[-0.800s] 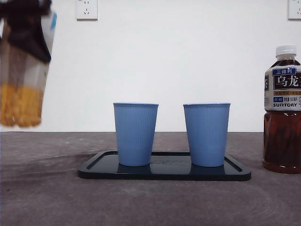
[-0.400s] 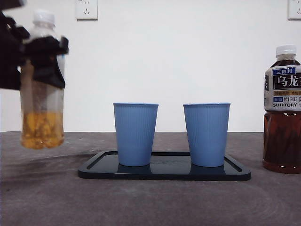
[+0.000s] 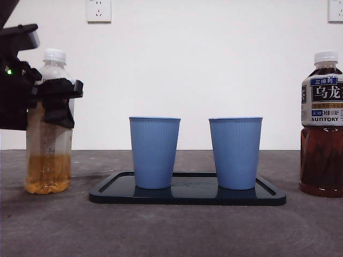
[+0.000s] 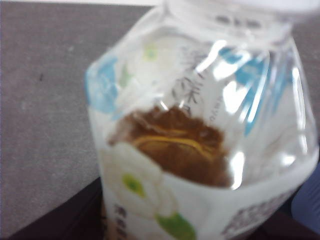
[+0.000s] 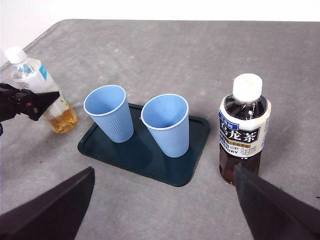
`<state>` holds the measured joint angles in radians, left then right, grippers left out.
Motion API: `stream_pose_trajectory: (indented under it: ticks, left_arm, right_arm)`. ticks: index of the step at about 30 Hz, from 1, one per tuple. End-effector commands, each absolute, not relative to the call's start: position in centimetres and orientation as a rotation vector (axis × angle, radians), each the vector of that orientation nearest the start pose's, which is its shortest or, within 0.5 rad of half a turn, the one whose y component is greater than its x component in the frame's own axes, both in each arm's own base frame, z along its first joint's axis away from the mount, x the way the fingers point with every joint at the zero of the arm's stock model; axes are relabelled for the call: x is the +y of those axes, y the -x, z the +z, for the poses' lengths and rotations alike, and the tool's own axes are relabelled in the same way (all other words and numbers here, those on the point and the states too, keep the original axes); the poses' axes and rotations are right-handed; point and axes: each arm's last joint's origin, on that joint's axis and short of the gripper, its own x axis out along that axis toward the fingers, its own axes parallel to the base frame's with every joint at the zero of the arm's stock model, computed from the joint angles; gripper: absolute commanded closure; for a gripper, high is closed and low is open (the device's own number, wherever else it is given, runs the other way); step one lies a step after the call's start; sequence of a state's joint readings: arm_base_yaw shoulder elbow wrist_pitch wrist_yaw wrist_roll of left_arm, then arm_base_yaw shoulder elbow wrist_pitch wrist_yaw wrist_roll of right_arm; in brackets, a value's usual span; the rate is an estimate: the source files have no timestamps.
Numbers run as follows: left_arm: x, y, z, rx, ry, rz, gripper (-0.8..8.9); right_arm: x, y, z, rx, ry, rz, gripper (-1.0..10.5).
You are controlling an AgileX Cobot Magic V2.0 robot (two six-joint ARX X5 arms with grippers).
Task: Pour the drink into the cup
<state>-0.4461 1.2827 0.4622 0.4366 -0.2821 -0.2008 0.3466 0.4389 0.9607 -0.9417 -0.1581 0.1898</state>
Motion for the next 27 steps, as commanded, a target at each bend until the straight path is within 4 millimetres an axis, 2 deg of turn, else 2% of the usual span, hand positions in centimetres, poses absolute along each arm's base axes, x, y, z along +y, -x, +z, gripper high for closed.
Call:
stream_pose_trajectory:
  ticks: [1, 5, 7, 9, 17, 23, 27]
  left_arm:
    - [-10.2, -22.8, 19.0, 0.314, 0.082, -0.142, 5.97]
    - [-10.2, -22.8, 19.0, 0.314, 0.076, -0.143, 5.83]
    - [-10.2, -22.8, 19.0, 0.313, 0.077, -0.143, 4.83]
    - [-10.2, -22.8, 19.1, 0.312, 0.077, -0.143, 4.27]
    - [-10.0, -22.3, 19.9, 0.299, 0.058, -0.149, 3.97]
    - [-9.4, -20.5, 21.9, 0.299, 0.054, -0.161, 3.99]
    - [-8.8, -18.8, 24.3, 0.293, 0.055, -0.172, 4.0]
  right_arm:
    - [2.2, -4.5, 35.6, 0.447, -0.138, 0.466, 5.0]
    - [2.1, -4.5, 35.6, 0.446, -0.137, 0.463, 5.0]
    - [2.1, -4.5, 35.6, 0.446, -0.138, 0.463, 5.0]
    - [2.1, -4.5, 35.6, 0.446, -0.138, 0.463, 5.0]
    - [2.1, -4.5, 35.6, 0.447, -0.138, 0.463, 5.0]
    - [2.1, -4.5, 35.6, 0.446, -0.138, 0.464, 5.0]
    - [2.1, -4.5, 35.6, 0.446, -0.137, 0.463, 5.0]
